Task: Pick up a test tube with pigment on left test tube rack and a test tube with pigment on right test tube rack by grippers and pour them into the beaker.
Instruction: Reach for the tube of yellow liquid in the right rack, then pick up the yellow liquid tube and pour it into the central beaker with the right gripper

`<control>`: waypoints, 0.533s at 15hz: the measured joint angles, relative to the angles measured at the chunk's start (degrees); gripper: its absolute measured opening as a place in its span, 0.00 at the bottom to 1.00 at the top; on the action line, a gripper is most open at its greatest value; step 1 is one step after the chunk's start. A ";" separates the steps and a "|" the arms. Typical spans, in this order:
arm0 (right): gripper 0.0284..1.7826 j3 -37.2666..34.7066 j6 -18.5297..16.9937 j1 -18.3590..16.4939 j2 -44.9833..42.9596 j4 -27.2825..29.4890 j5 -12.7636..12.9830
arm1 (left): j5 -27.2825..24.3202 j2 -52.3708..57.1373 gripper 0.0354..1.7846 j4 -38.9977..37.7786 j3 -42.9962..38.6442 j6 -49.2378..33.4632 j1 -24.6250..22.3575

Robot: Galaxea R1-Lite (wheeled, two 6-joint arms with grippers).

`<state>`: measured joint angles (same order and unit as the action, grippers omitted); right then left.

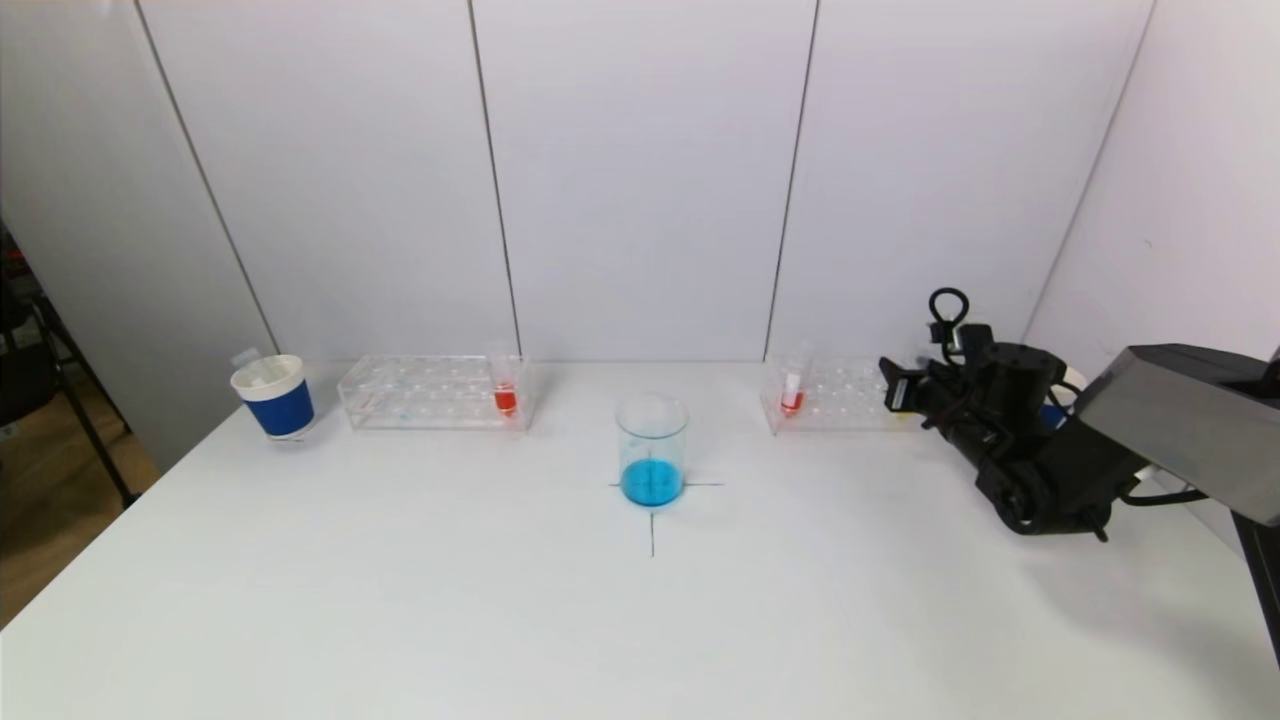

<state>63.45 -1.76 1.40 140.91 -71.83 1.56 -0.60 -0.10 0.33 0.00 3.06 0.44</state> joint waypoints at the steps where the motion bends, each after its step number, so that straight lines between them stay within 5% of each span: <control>1: 0.34 0.00 0.00 0.00 0.00 0.00 0.00 | 0.02 0.00 0.99 0.00 0.00 0.00 0.00; 3: 0.28 0.00 0.00 0.02 0.02 0.02 0.00 | 0.00 0.00 0.99 0.00 0.00 0.00 0.00; 8: 0.30 0.00 0.00 0.00 0.05 0.00 0.01 | 0.05 0.00 0.99 0.02 0.00 0.00 0.00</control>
<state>63.45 -1.76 1.40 140.96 -71.83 1.57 -0.55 -0.10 0.35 0.00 3.06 0.44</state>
